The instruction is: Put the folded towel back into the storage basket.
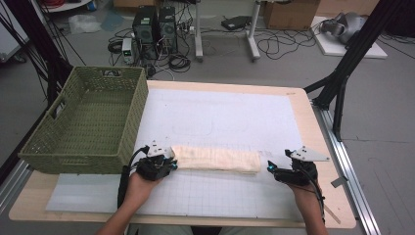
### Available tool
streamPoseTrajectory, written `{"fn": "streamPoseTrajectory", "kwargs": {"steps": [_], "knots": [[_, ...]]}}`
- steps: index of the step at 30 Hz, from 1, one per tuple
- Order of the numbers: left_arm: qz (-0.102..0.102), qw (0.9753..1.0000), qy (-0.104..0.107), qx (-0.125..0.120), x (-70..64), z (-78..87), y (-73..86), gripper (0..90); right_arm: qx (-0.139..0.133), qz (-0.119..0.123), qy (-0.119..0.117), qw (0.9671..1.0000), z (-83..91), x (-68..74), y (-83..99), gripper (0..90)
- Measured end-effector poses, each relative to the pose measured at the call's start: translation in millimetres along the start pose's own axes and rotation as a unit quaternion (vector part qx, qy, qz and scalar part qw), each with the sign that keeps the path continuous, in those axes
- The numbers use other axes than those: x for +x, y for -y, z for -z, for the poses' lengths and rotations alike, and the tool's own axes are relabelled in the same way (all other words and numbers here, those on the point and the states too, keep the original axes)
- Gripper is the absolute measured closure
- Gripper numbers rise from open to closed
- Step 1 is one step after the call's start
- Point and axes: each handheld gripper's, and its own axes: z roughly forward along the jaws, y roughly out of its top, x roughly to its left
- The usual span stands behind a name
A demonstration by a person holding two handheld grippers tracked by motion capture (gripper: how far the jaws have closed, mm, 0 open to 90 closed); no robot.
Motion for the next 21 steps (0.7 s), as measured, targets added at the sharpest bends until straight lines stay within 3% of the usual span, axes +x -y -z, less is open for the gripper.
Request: {"fn": "streamPoseTrajectory", "kwargs": {"steps": [7, 11, 14, 21], "knots": [[0.02, 0.9989, 0.027, -0.032, 4.5, 4.9, -3.2, 80.1, -0.001, -0.001, -0.007, 1.0, -2.4, 4.5, -2.1, 20.8], [0.024, 0.9981, 0.03, -0.049, 5.7, 8.3, -4.8, 79.7, -0.005, -0.006, -0.024, 0.9997, -6.1, 11.9, -4.8, 20.8], [0.024, 0.9981, 0.03, -0.049, 6.2, 8.8, -4.9, 79.5, -0.007, -0.014, -0.04, 0.9991, -11.0, 19.3, -7.4, 24.2], [0.027, 0.998, 0.029, -0.048, 8.5, 9.2, -4.6, 79.3, 0.033, -0.018, -0.066, 0.9971, -26.8, 31.7, -6.4, 36.3]]}}
